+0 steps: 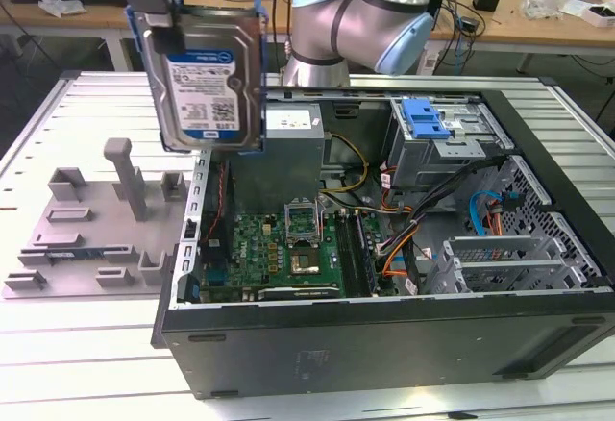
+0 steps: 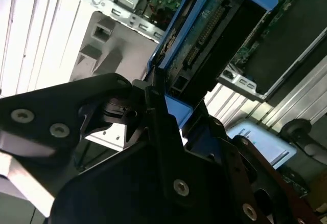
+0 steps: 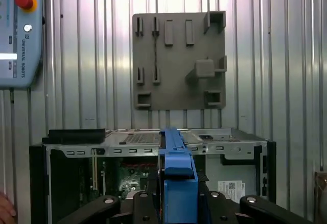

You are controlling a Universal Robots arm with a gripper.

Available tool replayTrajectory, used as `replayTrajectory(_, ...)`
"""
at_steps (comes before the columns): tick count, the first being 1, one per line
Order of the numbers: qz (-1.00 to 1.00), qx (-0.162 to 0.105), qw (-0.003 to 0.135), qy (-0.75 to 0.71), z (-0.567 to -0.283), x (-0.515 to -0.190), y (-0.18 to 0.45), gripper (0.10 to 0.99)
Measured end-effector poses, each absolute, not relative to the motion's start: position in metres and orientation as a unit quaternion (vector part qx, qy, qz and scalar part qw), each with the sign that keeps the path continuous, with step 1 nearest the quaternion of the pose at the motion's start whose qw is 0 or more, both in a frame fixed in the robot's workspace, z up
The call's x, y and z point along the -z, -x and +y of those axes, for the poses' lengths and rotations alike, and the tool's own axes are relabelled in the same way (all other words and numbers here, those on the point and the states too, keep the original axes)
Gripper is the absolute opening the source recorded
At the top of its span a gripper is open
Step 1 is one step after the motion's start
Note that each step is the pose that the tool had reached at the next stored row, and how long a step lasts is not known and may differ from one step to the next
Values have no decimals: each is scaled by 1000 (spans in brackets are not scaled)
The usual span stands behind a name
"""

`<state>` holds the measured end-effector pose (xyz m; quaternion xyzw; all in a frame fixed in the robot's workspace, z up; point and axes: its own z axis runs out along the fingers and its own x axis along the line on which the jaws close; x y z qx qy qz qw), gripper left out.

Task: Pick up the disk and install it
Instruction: 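Pick up the disk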

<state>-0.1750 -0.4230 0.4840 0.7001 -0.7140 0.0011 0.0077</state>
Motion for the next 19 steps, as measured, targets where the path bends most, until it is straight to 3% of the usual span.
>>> replayTrajectory(10,-714,1,10,-700,-462,-484,114,365)
replayTrajectory(19,-714,2,10,-700,-478,-484,69,365)
